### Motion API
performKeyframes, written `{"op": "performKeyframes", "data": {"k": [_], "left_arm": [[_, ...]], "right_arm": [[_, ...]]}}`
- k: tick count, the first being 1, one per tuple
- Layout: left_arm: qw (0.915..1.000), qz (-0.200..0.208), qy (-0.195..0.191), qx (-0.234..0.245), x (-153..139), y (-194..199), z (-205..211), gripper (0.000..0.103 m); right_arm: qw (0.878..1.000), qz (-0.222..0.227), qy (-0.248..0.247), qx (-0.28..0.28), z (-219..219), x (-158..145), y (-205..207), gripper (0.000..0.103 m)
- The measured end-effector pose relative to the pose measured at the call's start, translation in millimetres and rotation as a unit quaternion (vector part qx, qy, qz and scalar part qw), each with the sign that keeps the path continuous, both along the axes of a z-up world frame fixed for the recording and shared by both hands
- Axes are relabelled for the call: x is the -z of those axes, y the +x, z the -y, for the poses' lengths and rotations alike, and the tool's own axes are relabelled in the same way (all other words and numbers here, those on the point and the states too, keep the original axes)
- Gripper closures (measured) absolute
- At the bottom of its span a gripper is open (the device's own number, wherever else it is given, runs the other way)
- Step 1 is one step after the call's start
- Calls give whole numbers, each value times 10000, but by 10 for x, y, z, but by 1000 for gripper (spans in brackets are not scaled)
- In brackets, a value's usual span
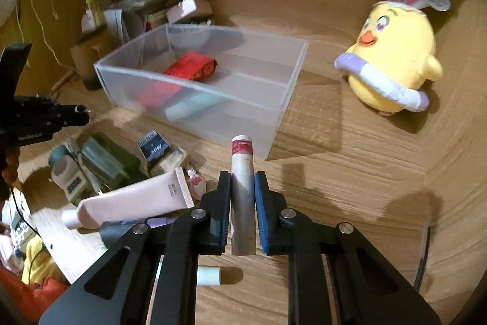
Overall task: Organize objects
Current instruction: 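Carry the charm and tube over the clear bin and open both tools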
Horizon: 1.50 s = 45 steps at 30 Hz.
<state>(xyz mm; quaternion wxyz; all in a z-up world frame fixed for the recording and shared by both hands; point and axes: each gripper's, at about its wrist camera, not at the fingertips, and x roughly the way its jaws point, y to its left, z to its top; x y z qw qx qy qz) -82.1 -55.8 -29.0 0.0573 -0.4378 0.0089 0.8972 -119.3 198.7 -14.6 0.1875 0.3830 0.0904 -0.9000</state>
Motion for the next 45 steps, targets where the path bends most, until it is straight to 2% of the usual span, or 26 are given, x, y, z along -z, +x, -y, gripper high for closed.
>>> {"op": "performKeyframes", "data": {"k": [8,15,22,37,45], "left_arm": [[9985,-539,116,-27,-366,89,-4,82],[9954,-931,242,-43,-631,85,-18,82],[9919,-1210,380,-56,-838,-7,-38,82],[9888,-1386,545,-8,-987,-404,-132,82],[9915,-1212,479,44,-900,-650,-215,82]], "right_arm": [[9978,-561,-267,244,-20,-377,64,89],[9952,-689,-626,289,93,-545,-31,89],[9942,-787,-715,162,318,-641,-150,89],[9925,-873,-815,248,444,-737,-602,89],[9948,-656,-696,353,479,-559,-855,89]]}}
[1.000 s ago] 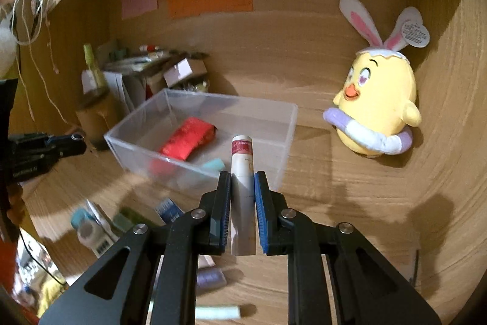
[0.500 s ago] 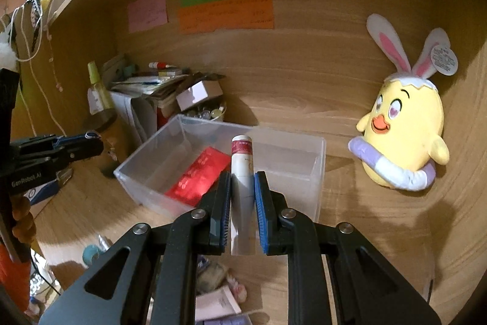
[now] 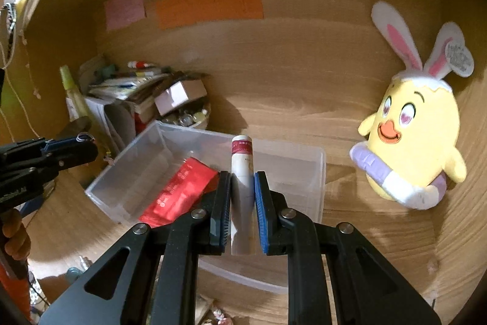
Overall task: Organize objects
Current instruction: 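Carry the charm and tube over the clear bin and open both tools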
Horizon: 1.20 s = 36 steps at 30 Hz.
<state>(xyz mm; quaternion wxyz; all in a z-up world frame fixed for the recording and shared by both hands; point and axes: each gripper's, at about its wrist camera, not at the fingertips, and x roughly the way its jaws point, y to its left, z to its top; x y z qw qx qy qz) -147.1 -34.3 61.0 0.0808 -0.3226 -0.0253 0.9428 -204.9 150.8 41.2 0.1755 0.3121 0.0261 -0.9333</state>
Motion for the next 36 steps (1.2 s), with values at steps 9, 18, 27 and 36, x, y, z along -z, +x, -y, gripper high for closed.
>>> {"op": "performKeyframes", "data": {"k": [9,18,27,36], "left_arm": [[9989,449,-115,41,303,-268,-65,82],[9961,855,-201,115,597,-498,-171,82],[9941,1026,-256,239,713,-564,-251,82],[9935,1090,-193,259,697,-550,-227,82]], "right_arm": [[9993,307,183,96,-5,275,-185,89],[9967,582,570,-1,114,482,-285,89],[9959,685,591,-40,139,520,-300,89],[9954,651,693,60,166,522,-305,88]]}}
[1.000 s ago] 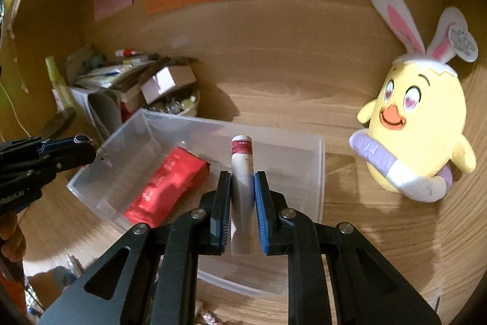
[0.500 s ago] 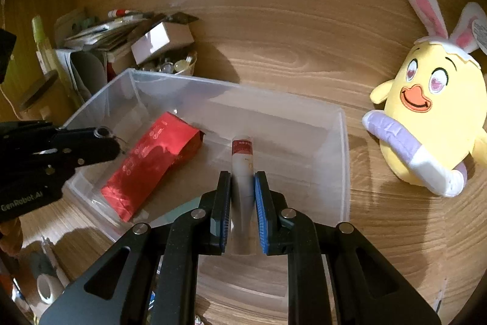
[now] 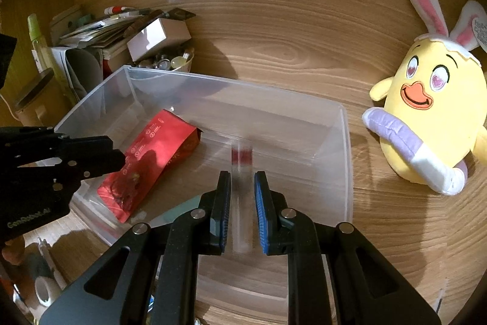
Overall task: Organize objects
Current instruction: 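Carry the charm and tube over the clear bin and open both tools, then grasp the dark green glass jar with left tool while right tool grasps the allnighter bottle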
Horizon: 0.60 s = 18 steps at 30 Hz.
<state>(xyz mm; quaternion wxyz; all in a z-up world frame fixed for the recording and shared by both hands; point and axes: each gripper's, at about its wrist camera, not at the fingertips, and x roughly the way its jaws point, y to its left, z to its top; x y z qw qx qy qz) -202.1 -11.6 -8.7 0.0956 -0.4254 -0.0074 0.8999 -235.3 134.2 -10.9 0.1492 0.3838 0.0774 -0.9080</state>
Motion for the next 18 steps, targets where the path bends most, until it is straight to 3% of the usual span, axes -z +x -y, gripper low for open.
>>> {"op": "performKeyframes", "data": {"k": [4,9,16,18], "left_arm": [[9998,-13,169,42,-63,44,19,67],[9998,-165,120,53,-182,140,-12,60],[9989,-468,49,63,-377,395,-40,38],[9986,-507,65,104,-407,465,-57,37]], "right_arm": [[10000,-73,51,43,2,-32,20,70],[9997,-213,43,66,-14,-130,93,63],[9989,-444,-82,157,-130,-313,305,45],[9985,-498,-123,164,-176,-358,387,43]]}}
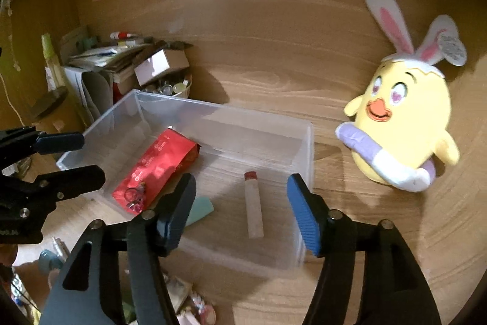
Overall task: Organize objects
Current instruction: 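Grasp the dark green glass jar with left tool while right tool grasps the allnighter bottle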
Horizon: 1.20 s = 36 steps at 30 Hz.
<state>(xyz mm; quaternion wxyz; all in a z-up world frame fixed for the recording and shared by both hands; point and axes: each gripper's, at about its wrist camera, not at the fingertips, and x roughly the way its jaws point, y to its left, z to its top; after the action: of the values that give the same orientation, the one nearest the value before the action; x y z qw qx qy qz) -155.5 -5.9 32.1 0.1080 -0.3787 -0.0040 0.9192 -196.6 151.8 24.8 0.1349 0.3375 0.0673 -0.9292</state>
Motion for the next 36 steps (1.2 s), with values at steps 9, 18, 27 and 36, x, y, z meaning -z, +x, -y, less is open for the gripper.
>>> {"op": "performKeyframes", "data": {"k": [9,18,27,36], "left_arm": [[9996,32,-93,257,59,309,-105,29],[9976,478,-171,463,371,490,-234,28],[9945,784,-45,700,564,586,-353,23],[9902,1119,80,838,750,511,-434,17]], "right_arm": [[9996,-139,-205,123,-263,-58,385,35],[9989,251,-397,46,-448,170,793,33],[9965,527,-318,-561,-293,370,1221,20],[9924,831,-28,-908,-103,617,1288,18]]}}
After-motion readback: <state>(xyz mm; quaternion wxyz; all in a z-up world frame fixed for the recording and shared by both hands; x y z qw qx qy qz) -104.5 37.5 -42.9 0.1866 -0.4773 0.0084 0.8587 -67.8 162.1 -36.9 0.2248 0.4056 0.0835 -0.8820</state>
